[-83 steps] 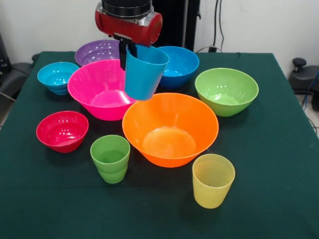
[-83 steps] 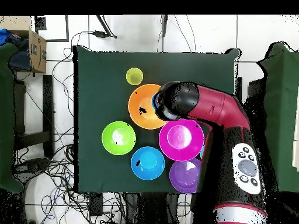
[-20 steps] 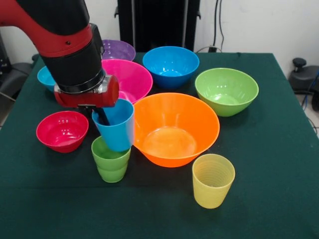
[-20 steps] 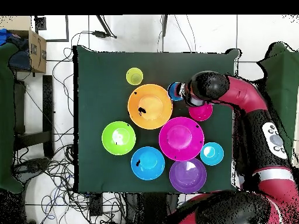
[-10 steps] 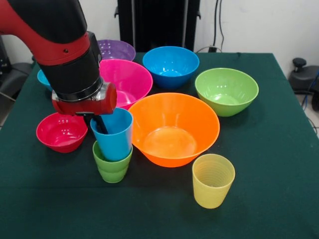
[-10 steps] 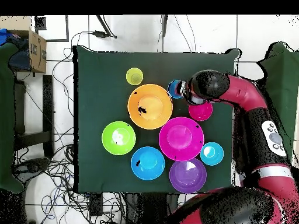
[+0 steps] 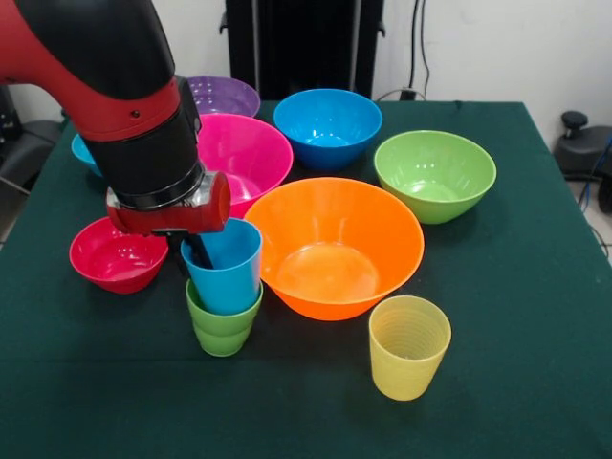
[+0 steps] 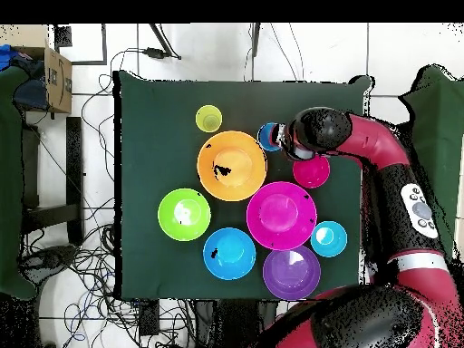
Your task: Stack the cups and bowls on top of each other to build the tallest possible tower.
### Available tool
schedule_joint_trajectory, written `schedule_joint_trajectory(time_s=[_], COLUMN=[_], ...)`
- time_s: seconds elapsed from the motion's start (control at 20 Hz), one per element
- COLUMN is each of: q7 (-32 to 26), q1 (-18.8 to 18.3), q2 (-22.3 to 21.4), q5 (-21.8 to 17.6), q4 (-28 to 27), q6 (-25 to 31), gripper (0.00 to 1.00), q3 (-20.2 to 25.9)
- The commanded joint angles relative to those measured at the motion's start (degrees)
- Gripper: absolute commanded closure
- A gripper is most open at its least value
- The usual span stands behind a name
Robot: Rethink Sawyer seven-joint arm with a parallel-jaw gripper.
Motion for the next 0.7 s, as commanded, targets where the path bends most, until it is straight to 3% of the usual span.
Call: schedule_joint_trajectory(time_s=[0.05, 0.7], q7=[-19.56, -19.16], q1=[-0.03, -0.82], q2=[1.05, 0.16], q5=[-5.49, -9.39], q4=[-2.02, -2.08], q6=[1.97, -0.74], gripper=[1.00, 1.00], q3=[3.11, 3.99])
